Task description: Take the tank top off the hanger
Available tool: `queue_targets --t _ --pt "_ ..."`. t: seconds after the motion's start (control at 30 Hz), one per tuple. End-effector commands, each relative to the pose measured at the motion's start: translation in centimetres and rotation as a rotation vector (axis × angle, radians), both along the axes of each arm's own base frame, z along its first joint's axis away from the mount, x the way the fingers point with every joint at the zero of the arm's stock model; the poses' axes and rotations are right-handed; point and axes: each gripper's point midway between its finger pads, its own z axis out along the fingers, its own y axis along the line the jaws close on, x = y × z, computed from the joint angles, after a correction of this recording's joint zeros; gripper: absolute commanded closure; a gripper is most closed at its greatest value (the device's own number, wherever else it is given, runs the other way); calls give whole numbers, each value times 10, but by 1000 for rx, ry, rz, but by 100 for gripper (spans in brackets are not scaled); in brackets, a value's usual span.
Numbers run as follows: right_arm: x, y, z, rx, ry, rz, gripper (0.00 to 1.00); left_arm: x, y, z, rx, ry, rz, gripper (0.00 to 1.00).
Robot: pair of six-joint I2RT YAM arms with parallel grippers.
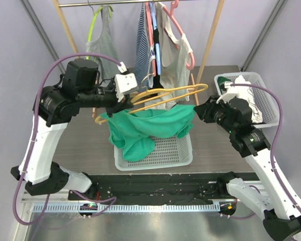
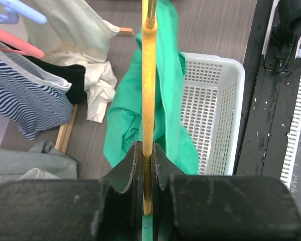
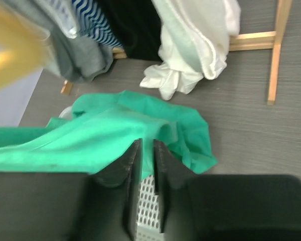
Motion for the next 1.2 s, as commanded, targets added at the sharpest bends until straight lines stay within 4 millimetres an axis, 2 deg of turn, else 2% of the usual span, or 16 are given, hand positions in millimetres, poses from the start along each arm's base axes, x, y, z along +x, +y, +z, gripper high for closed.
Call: queue_targets --t 0.0,0.13,0.17,0.23,0.37,0.4,0.47,0.5,0.53,0.63,0.67,0.73,0.77,0.9,1.0,1.17 --pt "-35 2 67 -26 -197 124 69 5 -14 5 -29 -4 -31 100" --pt "-66 1 103 -44 -305 195 55 7 -17 -19 37 44 -49 100" --pt "-71 2 107 -56 -323 220 47 7 -18 -22 48 51 -56 100" --pt "-82 4 119 -58 -361 263 40 6 -20 -29 68 70 -71 100" --pt "-102 20 118 -105 -416 415 40 1 -22 -37 99 104 -103 100" --pt "-101 21 116 -138 -439 430 39 -2 -22 -35 105 102 -120 100" --pt "-98 26 114 -160 -444 455 39 -11 -20 -51 172 173 -168 100" --pt "-96 29 113 -179 -448 470 40 -17 -19 -46 175 174 -185 100" --pt "-96 32 111 -210 -458 494 40 -24 -14 -54 213 224 -197 100" --pt "-91 41 99 -285 -424 547 41 -28 -16 -56 214 226 -230 100" --pt "-95 43 107 -293 -441 564 42 -32 -13 -50 198 203 -235 100" --pt "-95 43 106 -338 -440 574 42 -34 -12 -51 194 189 -242 100" --pt "-99 40 118 -339 -470 569 42 -36 -10 -51 197 183 -242 100" --pt "-110 32 143 -354 -544 563 42 -42 -2 -65 255 221 -243 100" --pt "-107 29 145 -389 -552 544 42 -47 3 -71 277 219 -247 100" --pt "-103 37 137 -411 -524 586 43 -55 13 -75 299 210 -241 100"
